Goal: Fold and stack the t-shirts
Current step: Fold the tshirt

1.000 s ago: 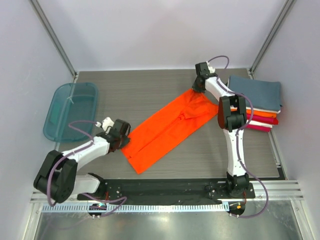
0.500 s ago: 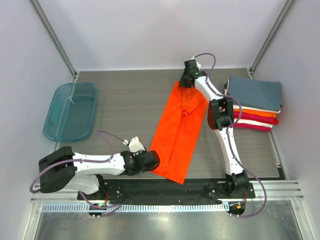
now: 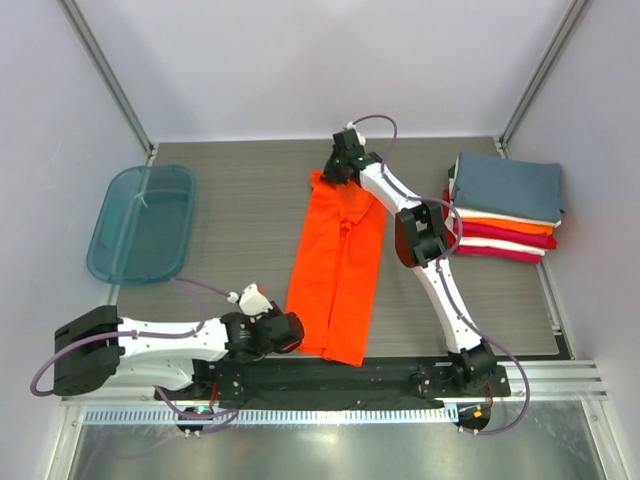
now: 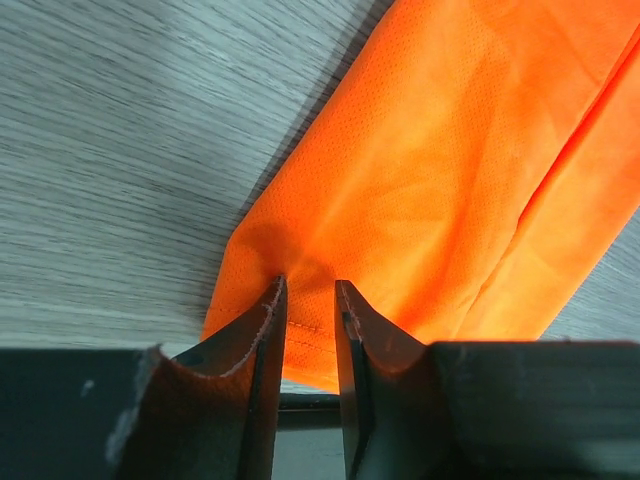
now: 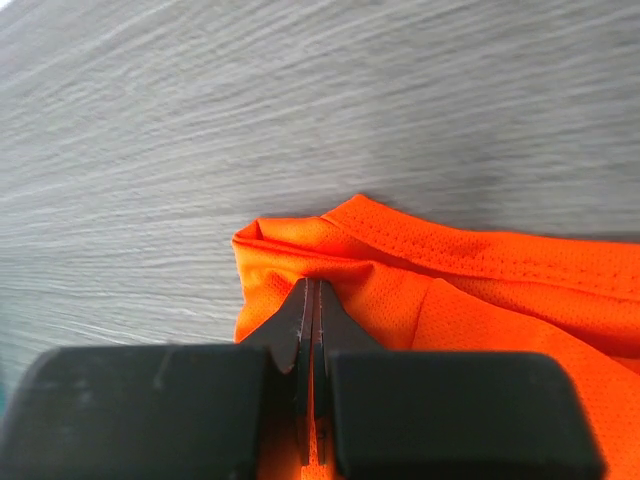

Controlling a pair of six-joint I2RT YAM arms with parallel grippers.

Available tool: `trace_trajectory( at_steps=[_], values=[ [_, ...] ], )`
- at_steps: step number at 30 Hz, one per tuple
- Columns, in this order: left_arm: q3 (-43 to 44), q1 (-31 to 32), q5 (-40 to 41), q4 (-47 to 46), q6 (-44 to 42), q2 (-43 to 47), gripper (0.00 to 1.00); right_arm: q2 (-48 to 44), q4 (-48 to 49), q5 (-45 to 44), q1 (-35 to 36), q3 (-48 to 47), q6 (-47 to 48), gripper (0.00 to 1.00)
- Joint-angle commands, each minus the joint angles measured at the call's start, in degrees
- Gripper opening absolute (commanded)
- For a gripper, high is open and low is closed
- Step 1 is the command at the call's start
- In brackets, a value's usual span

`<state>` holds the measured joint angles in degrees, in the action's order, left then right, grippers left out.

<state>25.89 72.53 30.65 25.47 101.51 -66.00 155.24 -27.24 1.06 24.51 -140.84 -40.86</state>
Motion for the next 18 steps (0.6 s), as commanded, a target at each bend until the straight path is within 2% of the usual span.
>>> trace_trajectory(
  at_steps=[1,4,9,12,13,18],
  values=[
    [-1.3,0.2,2.2,0.6,1.2,0.8,0.28,3.4,-0.8,1.2,-0.3,-2.6,-2.4,0.01],
    [0.0,0.2,1.7,1.1,-1.7,0.9,0.29,3.6,0.8,2.2,-0.3,-3.8,-2.5,0.02],
    [3.1,0.2,1.5,3.8,-4.2,1.4,0.30,1.4,3.1,1.5,-0.6,-6.3,-0.7,0.11],
    [4.7,0.2,3.6,6.3,-4.4,3.4,0.32,-2.1,4.9,4.1,-0.8,-6.2,0.2,0.26],
    [5.2,0.2,4.7,7.3,-4.7,4.5,0.33,-3.4,5.4,4.8,-0.7,-5.8,1.4,0.35],
    [8.4,-1.9,8.4,9.6,-10.9,13.3,0.47,-13.6,6.8,7.3,-0.8,-1.1,4.5,0.45]
  ],
)
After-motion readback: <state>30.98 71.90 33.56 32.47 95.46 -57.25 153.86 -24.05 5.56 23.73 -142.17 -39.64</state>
